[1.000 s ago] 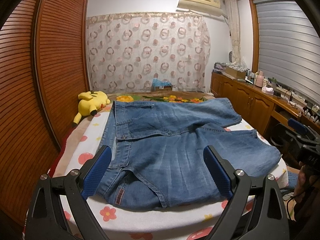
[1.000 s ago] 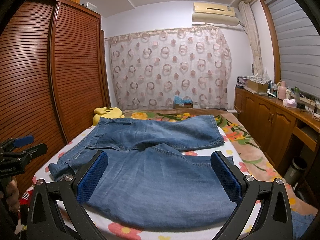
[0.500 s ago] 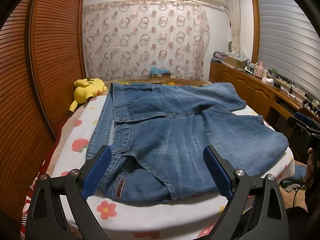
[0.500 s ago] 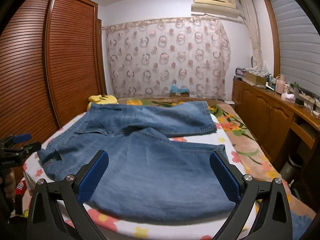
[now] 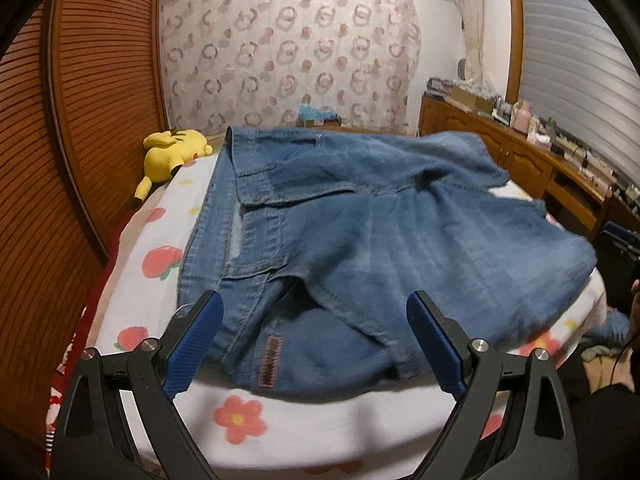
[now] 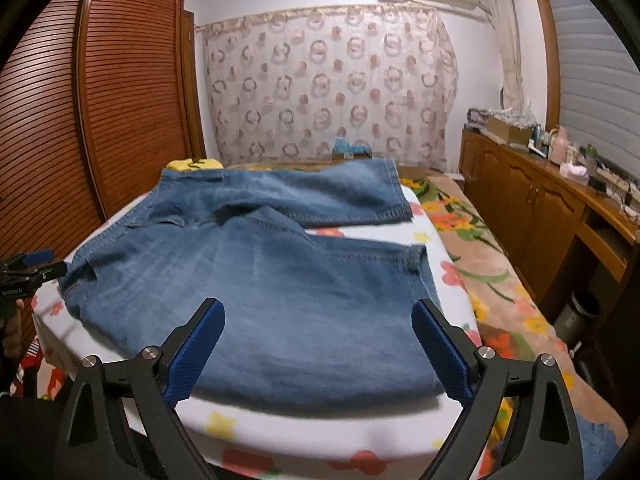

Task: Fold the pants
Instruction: 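Lower the left tool onto the jeans waistband edge and close it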

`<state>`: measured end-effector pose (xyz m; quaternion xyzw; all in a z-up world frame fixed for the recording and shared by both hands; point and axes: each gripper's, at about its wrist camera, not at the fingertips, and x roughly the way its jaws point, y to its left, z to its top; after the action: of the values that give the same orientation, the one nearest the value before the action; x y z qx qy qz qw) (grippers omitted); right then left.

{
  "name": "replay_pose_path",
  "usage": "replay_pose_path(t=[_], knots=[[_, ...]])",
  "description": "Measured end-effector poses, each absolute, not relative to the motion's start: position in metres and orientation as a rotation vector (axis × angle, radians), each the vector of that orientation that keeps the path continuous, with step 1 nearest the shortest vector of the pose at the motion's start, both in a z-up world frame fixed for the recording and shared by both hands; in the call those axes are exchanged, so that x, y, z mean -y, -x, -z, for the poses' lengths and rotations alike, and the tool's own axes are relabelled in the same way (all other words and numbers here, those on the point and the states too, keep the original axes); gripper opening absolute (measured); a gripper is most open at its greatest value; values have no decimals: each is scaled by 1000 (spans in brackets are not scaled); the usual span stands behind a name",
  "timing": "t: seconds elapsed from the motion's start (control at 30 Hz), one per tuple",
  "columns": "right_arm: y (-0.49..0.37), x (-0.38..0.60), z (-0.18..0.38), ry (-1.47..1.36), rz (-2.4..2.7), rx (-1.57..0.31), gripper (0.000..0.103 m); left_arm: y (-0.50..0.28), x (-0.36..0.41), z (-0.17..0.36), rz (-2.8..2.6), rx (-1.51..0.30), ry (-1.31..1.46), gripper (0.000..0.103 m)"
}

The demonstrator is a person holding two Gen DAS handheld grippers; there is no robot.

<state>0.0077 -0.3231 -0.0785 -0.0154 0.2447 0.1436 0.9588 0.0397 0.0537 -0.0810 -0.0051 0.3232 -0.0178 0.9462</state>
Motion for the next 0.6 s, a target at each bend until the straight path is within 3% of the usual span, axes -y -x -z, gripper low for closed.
replay_pose_path(t=[0.43, 0.6], knots=[[-7, 329, 64, 8, -243, -559, 95, -50, -105, 78, 4, -672, 61, 85], [-7, 325, 68, -17, -255, -545, 95, -73, -114, 75, 37, -691, 57, 68]])
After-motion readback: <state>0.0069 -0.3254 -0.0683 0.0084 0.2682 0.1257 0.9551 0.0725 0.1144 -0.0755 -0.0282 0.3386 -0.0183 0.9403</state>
